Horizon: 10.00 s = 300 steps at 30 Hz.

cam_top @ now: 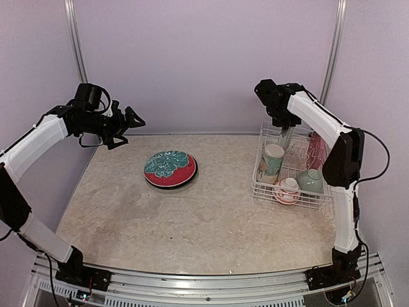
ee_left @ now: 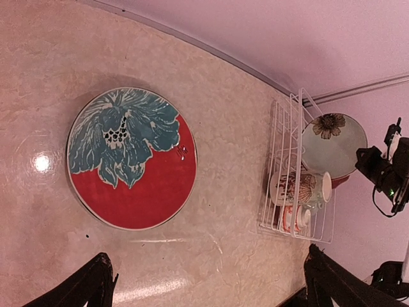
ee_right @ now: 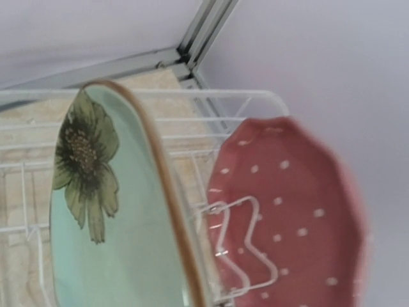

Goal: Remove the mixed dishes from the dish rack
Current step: Grab the plate from the dish rack, then pass from the right arm to the left, then place the plate on the plate, then grab the plate from the dish rack.

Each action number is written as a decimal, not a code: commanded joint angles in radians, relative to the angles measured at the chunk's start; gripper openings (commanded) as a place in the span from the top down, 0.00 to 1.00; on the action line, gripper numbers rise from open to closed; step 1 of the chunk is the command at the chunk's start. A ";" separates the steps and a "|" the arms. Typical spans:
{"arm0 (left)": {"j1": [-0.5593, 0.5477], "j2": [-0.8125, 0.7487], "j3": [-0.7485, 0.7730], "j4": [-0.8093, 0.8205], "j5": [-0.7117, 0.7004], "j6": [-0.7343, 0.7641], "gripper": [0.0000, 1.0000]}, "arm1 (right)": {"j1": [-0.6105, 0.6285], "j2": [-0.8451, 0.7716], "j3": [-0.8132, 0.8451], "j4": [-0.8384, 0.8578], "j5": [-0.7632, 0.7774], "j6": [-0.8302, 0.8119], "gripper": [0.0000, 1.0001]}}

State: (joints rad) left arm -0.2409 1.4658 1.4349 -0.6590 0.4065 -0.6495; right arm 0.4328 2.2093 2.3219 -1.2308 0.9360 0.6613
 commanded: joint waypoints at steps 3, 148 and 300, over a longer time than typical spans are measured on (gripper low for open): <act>-0.005 0.020 -0.007 0.002 -0.009 0.006 0.01 | -0.001 -0.139 0.030 -0.090 0.184 -0.062 1.00; 0.064 0.491 -0.003 0.141 0.330 -0.102 1.00 | 0.199 -0.598 -0.945 1.001 -0.857 -0.024 0.00; -0.110 -0.050 0.012 0.059 0.082 0.113 0.01 | -0.248 -0.099 -0.139 -0.075 0.086 -0.167 1.00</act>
State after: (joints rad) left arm -0.3592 1.4044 1.4281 -0.5926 0.4675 -0.5343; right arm 0.1741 2.1414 2.1258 -1.2560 0.8654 0.5045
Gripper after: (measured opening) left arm 0.990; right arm 0.135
